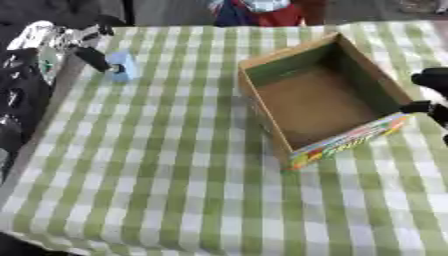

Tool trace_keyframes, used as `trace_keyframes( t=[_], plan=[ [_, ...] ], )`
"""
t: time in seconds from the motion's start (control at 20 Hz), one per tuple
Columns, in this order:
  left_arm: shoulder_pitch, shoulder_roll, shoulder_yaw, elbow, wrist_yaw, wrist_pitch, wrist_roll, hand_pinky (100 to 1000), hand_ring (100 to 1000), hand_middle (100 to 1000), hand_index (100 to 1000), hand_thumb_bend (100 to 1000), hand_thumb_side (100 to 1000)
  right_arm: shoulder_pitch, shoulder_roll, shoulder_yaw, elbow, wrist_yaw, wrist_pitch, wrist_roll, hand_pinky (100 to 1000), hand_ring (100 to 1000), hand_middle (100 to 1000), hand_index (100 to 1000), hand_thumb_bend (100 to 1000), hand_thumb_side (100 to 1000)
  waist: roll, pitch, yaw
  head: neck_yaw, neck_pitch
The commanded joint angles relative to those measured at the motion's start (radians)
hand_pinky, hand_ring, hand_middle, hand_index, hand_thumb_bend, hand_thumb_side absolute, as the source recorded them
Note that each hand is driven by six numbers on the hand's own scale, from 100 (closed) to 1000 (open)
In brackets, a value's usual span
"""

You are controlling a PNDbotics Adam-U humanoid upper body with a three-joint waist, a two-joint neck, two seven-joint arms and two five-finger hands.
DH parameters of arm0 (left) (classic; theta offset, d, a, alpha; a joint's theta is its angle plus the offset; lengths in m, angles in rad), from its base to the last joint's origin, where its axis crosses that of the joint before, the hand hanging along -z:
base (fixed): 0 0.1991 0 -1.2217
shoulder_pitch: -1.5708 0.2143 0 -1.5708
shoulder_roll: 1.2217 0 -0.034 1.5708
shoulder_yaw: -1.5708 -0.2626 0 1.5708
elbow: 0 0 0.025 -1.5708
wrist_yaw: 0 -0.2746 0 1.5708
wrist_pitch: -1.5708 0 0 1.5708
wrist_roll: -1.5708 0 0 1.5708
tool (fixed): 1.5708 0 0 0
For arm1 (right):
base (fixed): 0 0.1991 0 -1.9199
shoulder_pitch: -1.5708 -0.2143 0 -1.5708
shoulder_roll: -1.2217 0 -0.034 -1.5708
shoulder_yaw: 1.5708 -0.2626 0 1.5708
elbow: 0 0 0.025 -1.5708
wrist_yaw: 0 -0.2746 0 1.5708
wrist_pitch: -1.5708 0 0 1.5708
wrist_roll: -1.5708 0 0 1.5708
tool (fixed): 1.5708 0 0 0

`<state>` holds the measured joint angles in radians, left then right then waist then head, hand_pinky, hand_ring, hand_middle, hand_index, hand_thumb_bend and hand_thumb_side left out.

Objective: Pick up objects on the table and place them in the box.

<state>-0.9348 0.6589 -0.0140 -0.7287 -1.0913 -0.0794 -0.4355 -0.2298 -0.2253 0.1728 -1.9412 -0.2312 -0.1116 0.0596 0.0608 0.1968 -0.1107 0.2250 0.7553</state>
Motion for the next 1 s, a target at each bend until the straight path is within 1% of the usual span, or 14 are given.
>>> trace_keyframes(
  t=[0.05, 0.35, 0.7, 1.0],
  plan=[
    [-0.012, 0.043, 0.002, -0.010, -0.008, -0.008, -0.012, 834, 853, 841, 909, 438, 365, -0.014, -0.009, -0.005, -0.015, 0.004, -0.002, 0.002, 600, 822, 723, 712, 100, 550, 0.000, -0.012, -0.001, -0.003, -0.008],
    [-0.006, 0.041, 0.006, 0.002, -0.037, -0.011, -0.003, 833, 854, 844, 909, 381, 328, -0.015, -0.008, -0.005, -0.015, 0.006, -0.002, 0.002, 600, 823, 723, 712, 100, 551, 0.000, -0.006, -0.002, -0.004, -0.011],
    [-0.007, 0.036, 0.017, 0.025, -0.073, 0.001, 0.003, 832, 853, 846, 911, 368, 333, -0.016, -0.006, -0.005, -0.014, 0.007, -0.002, 0.003, 600, 823, 723, 711, 100, 552, 0.000, 0.001, -0.004, -0.004, -0.016],
    [-0.010, 0.032, 0.030, 0.032, -0.082, 0.026, 0.036, 827, 846, 839, 911, 356, 341, -0.017, -0.004, -0.006, -0.013, 0.009, -0.002, 0.002, 599, 823, 723, 711, 100, 553, 0.000, 0.010, -0.009, -0.004, -0.021]
  ],
)
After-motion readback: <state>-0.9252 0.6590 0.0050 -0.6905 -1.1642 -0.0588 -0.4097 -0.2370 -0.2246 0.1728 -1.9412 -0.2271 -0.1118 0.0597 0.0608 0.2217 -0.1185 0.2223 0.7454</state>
